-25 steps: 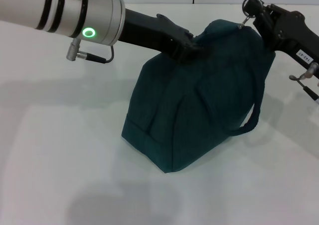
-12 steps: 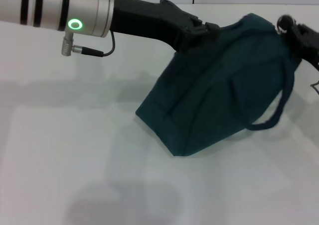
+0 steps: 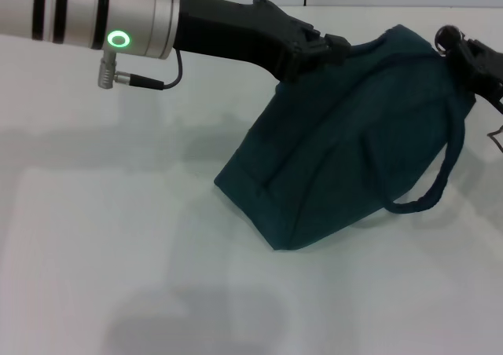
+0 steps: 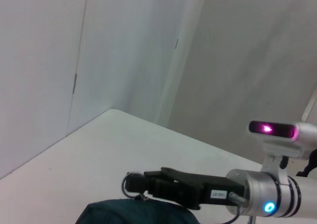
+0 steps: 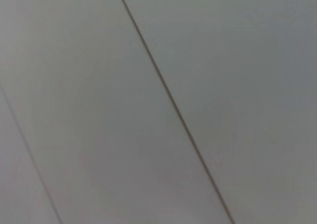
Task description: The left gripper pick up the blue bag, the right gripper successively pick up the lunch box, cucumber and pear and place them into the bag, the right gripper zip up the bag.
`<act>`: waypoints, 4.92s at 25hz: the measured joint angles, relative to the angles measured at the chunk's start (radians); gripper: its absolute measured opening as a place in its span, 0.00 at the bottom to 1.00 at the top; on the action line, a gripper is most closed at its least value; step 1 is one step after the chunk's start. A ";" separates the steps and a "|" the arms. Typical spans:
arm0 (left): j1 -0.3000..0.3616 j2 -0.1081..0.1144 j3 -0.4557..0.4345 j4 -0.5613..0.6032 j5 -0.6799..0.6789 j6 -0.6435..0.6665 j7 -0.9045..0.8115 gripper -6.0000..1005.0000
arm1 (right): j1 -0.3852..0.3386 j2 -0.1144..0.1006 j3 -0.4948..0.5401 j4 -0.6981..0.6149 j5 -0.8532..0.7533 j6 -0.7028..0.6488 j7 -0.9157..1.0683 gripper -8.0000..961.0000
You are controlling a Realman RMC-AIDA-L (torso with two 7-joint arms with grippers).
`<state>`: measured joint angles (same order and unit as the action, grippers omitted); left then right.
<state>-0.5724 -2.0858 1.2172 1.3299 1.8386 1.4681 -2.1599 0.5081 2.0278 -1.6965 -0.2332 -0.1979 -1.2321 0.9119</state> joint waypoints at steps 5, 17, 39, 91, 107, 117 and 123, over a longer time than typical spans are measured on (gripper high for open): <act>0.012 0.000 0.000 0.000 -0.032 -0.004 0.020 0.01 | 0.000 0.000 -0.001 -0.002 0.000 -0.107 0.000 0.02; 0.032 -0.003 0.083 0.002 -0.024 -0.097 0.082 0.30 | 0.017 -0.003 -0.032 -0.087 -0.010 -0.189 0.013 0.02; 0.022 -0.002 0.115 0.009 0.064 -0.151 0.078 0.44 | 0.033 -0.002 -0.049 -0.092 -0.011 -0.192 0.013 0.02; 0.037 -0.003 0.093 -0.017 -0.019 -0.164 0.181 0.07 | -0.061 -0.006 -0.027 -0.034 0.040 -0.073 0.096 0.20; 0.090 0.003 0.042 -0.008 -0.158 -0.165 0.228 0.36 | -0.101 -0.032 -0.027 -0.027 0.026 -0.272 0.093 0.83; 0.313 0.002 -0.088 -0.029 -0.280 0.182 0.490 0.80 | -0.084 -0.164 -0.026 -0.091 -0.401 -0.601 0.080 0.89; 0.420 0.002 -0.128 -0.213 -0.195 0.201 0.655 0.79 | -0.108 -0.150 -0.026 -0.066 -0.574 -0.583 0.008 0.89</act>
<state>-0.1527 -2.0834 1.0889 1.1165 1.6435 1.6686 -1.5048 0.4000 1.8777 -1.7225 -0.2993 -0.7722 -1.8151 0.9196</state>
